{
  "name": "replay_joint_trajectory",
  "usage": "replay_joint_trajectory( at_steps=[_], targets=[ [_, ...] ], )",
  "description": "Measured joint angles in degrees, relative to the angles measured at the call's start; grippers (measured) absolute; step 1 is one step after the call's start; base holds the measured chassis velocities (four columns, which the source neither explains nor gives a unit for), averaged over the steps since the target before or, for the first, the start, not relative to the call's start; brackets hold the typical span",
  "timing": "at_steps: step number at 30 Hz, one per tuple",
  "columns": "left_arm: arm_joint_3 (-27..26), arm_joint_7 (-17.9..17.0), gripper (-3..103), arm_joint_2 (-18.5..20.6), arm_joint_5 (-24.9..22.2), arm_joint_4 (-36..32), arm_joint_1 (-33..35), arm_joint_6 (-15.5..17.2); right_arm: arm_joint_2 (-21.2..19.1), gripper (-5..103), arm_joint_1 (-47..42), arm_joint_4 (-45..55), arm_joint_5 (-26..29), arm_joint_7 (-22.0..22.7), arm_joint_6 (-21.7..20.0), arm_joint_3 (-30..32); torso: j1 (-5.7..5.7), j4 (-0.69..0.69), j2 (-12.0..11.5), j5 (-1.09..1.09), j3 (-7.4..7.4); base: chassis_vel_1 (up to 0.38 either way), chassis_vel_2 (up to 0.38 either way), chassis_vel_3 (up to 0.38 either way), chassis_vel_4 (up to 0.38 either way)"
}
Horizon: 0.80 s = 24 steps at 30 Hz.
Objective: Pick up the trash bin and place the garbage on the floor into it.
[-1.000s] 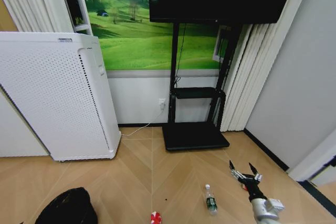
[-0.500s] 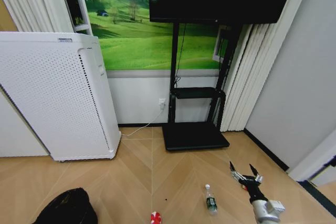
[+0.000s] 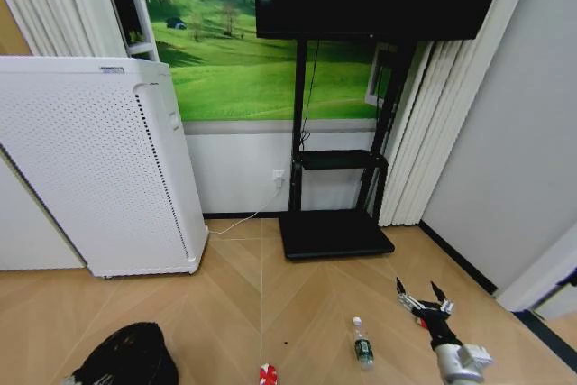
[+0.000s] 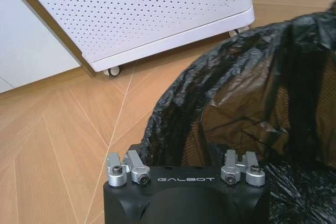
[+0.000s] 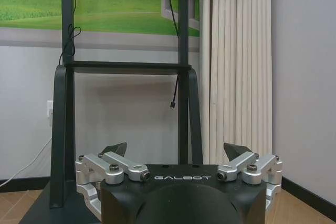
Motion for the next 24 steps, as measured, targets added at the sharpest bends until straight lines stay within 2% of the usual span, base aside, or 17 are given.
replay_joint_trajectory(
  at_steps=[3, 4, 9, 14, 20, 21, 23, 24],
  targets=[
    [0.0, 0.0, 57, -0.2, 0.0, -0.1, 0.1, -0.3, 0.1, 100, 0.2, 0.0, 0.0, 0.0, 0.0, -0.2, 0.0, 0.01, 0.0, 0.0, 0.0, 0.0, 0.0, 0.0, 0.0],
    [0.0, 0.0, 57, -0.2, 0.0, -0.1, 0.1, -0.3, 0.1, 100, 0.2, 0.0, 0.0, 0.0, 0.0, -0.2, 0.0, 0.01, 0.0, 0.0, 0.0, 0.0, 0.0, 0.0, 0.0],
    [0.0, 0.0, 44, -0.4, -0.1, -0.2, 0.2, -0.4, 0.0, 100, 0.5, 0.0, 0.0, 0.0, 0.1, -0.3, 0.0, 0.01, 0.0, 0.01, 0.0, 0.0, 0.0, 0.0, 0.0],
    [0.0, -0.2, 43, -0.6, -0.1, -0.6, 0.0, -0.4, -0.1, 100, 0.8, -0.1, 0.0, 0.0, 0.1, -0.4, 0.0, 0.03, 0.0, -0.01, 0.01, 0.0, 0.0, 0.0, 0.0],
    [1.2, -1.1, 41, -1.3, 0.0, -2.8, -0.3, -1.2, 0.0, 100, 1.0, -0.3, 0.0, -0.1, 0.3, -0.6, 0.01, 0.02, 0.0, -0.15, 0.02, 0.0, 0.0, 0.0, 0.0],
    [1.6, -1.2, 35, -1.7, 0.4, -4.1, -0.3, -1.6, 0.0, 100, 1.0, -0.3, 0.0, -0.1, 0.3, -0.6, 0.01, 0.02, 0.0, -0.19, 0.03, 0.0, 0.0, 0.0, 0.0],
    [1.8, -1.5, 35, -2.0, 0.9, -5.1, -0.3, -1.9, 0.0, 100, 1.0, -0.3, -0.1, -0.1, 0.4, -0.6, 0.01, 0.01, 0.0, -0.19, 0.03, 0.0, 0.0, 0.0, 0.0],
    [2.2, -1.9, 24, -2.3, 1.6, -6.6, -0.5, -2.4, 0.0, 100, 1.0, -0.3, -0.1, -0.1, 0.4, -0.7, 0.02, 0.0, 0.0, -0.08, 0.02, 0.0, 0.0, 0.0, 0.0]
  ],
)
